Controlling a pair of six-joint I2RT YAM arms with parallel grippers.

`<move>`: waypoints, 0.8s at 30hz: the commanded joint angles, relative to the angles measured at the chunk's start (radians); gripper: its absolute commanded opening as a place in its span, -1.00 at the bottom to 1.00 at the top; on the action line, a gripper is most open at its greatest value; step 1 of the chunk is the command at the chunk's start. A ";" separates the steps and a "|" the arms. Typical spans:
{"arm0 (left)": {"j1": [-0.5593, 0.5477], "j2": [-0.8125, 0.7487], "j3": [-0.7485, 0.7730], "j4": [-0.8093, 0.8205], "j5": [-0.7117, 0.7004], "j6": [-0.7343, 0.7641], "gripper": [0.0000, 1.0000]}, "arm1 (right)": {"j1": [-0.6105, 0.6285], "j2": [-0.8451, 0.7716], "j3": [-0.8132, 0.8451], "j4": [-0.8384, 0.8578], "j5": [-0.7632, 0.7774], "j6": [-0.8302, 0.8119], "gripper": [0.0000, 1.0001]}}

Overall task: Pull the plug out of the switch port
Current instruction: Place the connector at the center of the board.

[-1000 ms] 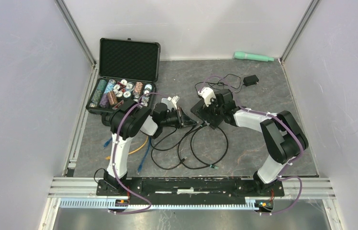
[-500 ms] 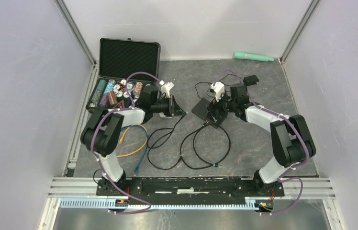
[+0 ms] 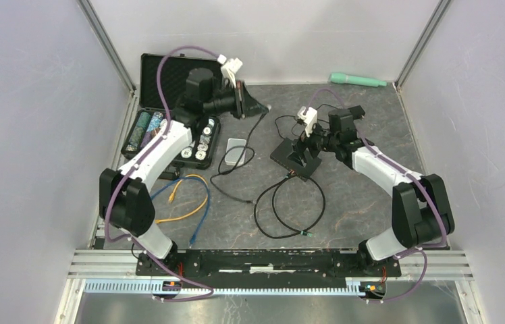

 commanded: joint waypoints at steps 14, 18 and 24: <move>0.090 0.327 0.815 -0.235 -0.145 0.179 -0.96 | -0.066 -0.121 -0.037 0.005 -0.027 -0.019 0.96; 0.093 0.487 0.888 -0.047 -0.118 0.124 -0.96 | -0.069 -0.108 -0.044 0.008 -0.030 -0.015 0.96; 0.087 0.686 1.093 0.103 -0.156 0.095 -0.96 | -0.074 -0.106 -0.064 0.011 -0.030 -0.010 0.96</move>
